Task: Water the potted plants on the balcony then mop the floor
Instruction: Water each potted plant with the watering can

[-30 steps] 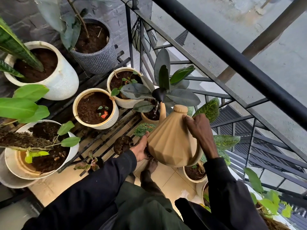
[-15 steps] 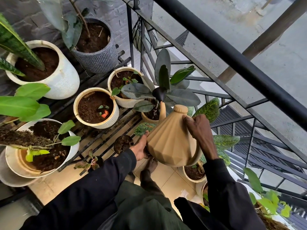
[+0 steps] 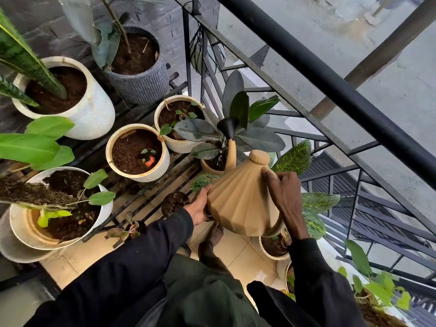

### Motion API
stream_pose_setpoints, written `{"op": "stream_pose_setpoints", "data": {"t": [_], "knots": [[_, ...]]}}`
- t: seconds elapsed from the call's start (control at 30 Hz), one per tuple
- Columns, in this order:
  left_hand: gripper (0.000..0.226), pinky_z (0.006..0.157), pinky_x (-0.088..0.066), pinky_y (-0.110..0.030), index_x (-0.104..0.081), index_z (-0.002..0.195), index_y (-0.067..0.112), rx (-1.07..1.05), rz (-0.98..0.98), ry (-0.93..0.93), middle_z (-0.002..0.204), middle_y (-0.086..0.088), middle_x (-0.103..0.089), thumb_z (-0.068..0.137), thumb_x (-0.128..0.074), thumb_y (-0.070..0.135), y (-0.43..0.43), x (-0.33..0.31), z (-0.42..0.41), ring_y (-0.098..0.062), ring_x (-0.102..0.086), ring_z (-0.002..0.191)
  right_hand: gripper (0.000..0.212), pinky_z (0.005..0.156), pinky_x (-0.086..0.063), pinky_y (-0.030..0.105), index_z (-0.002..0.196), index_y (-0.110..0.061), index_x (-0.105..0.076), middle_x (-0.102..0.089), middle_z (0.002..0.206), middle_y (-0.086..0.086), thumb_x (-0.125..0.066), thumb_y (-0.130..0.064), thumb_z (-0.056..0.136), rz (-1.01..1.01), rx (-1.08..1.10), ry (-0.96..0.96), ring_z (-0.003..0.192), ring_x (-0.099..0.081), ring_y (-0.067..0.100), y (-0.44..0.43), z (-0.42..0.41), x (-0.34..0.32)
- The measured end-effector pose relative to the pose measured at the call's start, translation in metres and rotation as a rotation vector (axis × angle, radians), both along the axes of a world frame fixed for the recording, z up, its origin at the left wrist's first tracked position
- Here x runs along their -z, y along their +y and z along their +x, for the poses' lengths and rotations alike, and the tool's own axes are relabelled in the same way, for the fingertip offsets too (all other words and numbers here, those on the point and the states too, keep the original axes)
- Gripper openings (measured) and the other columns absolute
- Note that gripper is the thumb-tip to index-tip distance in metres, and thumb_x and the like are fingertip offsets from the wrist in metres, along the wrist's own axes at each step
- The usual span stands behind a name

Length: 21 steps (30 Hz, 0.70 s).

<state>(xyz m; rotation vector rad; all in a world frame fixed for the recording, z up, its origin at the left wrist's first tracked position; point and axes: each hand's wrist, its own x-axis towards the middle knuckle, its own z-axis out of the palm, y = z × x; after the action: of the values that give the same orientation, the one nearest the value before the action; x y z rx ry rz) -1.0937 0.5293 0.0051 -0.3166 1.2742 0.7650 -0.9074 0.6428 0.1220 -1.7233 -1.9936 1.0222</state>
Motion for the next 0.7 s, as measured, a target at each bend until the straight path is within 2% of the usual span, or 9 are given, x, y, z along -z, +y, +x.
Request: {"op": "stream_pose_setpoints", "data": {"t": [0.07,0.2,0.3,0.37,0.4,0.47,0.53,0.63,0.7], "knots": [[0.069,0.084,-0.054,-0.046,-0.052,0.144,0.015,0.008,0.011,0.013,0.13,-0.019,-0.065,0.101,-0.038,0.067,0.001,-0.003,-0.001,-0.033,-0.06,0.119,0.054,0.045,-0.019,0.022,0.055,-0.017,-0.043,-0.027,0.051,-0.003,-0.068,-0.035,0.1,0.031,0.001,0.022,0.047,-0.02,0.011,-0.005,0.004,0.001],[0.059,0.087,-0.053,-0.043,-0.053,0.14,0.018,0.0,0.056,0.043,0.132,-0.017,-0.063,0.104,-0.036,0.062,0.003,-0.009,-0.006,-0.033,-0.058,0.122,0.057,0.044,-0.02,0.018,0.052,-0.023,-0.04,-0.029,0.049,-0.007,-0.066,-0.033,0.102,0.073,0.023,0.068,0.043,-0.019,0.005,-0.015,0.008,0.001],[0.056,0.104,-0.05,-0.046,-0.056,0.138,0.019,-0.011,0.091,0.085,0.133,-0.015,-0.064,0.105,-0.037,0.06,0.007,-0.015,-0.008,-0.031,-0.058,0.124,0.055,0.043,-0.024,0.018,0.05,-0.026,-0.037,-0.029,0.048,-0.009,-0.06,-0.041,0.097,0.125,0.036,0.126,0.04,-0.027,0.01,-0.02,0.01,-0.001],[0.056,0.112,-0.044,-0.048,-0.058,0.137,0.02,-0.014,0.108,0.113,0.133,-0.013,-0.066,0.104,-0.038,0.061,0.01,-0.018,-0.009,-0.03,-0.059,0.125,0.06,0.046,-0.026,0.02,0.049,-0.016,-0.045,-0.035,0.046,-0.002,-0.059,-0.051,0.096,0.121,0.075,0.155,0.041,-0.027,0.011,-0.022,0.013,0.002],[0.057,0.113,-0.044,-0.049,-0.058,0.138,0.021,-0.005,0.115,0.126,0.132,-0.013,-0.066,0.103,-0.039,0.062,0.011,-0.021,-0.009,-0.03,-0.059,0.125,0.067,0.047,-0.033,0.026,0.052,-0.007,-0.053,-0.042,0.046,0.006,-0.057,-0.058,0.095,0.112,0.097,0.165,0.042,-0.028,0.01,-0.023,0.016,0.004],[0.06,0.112,-0.044,-0.049,-0.056,0.141,0.023,-0.002,0.133,0.127,0.133,-0.012,-0.066,0.1,-0.041,0.065,0.011,-0.024,-0.009,-0.029,-0.059,0.124,0.075,0.05,-0.044,0.039,0.064,0.005,-0.064,-0.057,0.055,0.02,-0.055,-0.065,0.092,0.111,0.12,0.174,0.045,-0.042,0.03,-0.024,0.019,0.007],[0.062,0.109,-0.046,-0.046,-0.055,0.142,0.023,-0.008,0.142,0.143,0.133,-0.012,-0.066,0.099,-0.043,0.065,0.01,-0.025,-0.01,-0.029,-0.059,0.124,0.075,0.049,-0.044,0.043,0.065,0.004,-0.065,-0.06,0.058,0.023,-0.055,-0.066,0.091,0.128,0.127,0.192,0.045,-0.045,0.03,-0.025,0.021,0.005],[0.059,0.106,-0.046,-0.044,-0.055,0.142,0.021,-0.035,0.165,0.169,0.131,-0.012,-0.066,0.101,-0.044,0.061,0.01,-0.03,-0.011,-0.029,-0.059,0.122,0.074,0.046,-0.041,0.039,0.06,0.001,-0.062,-0.059,0.056,0.022,-0.054,-0.066,0.089,0.169,0.134,0.211,0.045,-0.044,0.023,-0.028,0.022,0.0],[0.052,0.102,-0.045,-0.041,-0.055,0.138,0.02,-0.022,0.192,0.192,0.125,-0.009,-0.066,0.104,-0.041,0.057,0.01,-0.034,-0.01,-0.027,-0.059,0.115,0.076,0.047,-0.044,0.042,0.061,0.003,-0.062,-0.059,0.057,0.024,-0.054,-0.066,0.09,0.184,0.141,0.216,0.045,-0.049,0.031,-0.029,0.025,0.0]]}}
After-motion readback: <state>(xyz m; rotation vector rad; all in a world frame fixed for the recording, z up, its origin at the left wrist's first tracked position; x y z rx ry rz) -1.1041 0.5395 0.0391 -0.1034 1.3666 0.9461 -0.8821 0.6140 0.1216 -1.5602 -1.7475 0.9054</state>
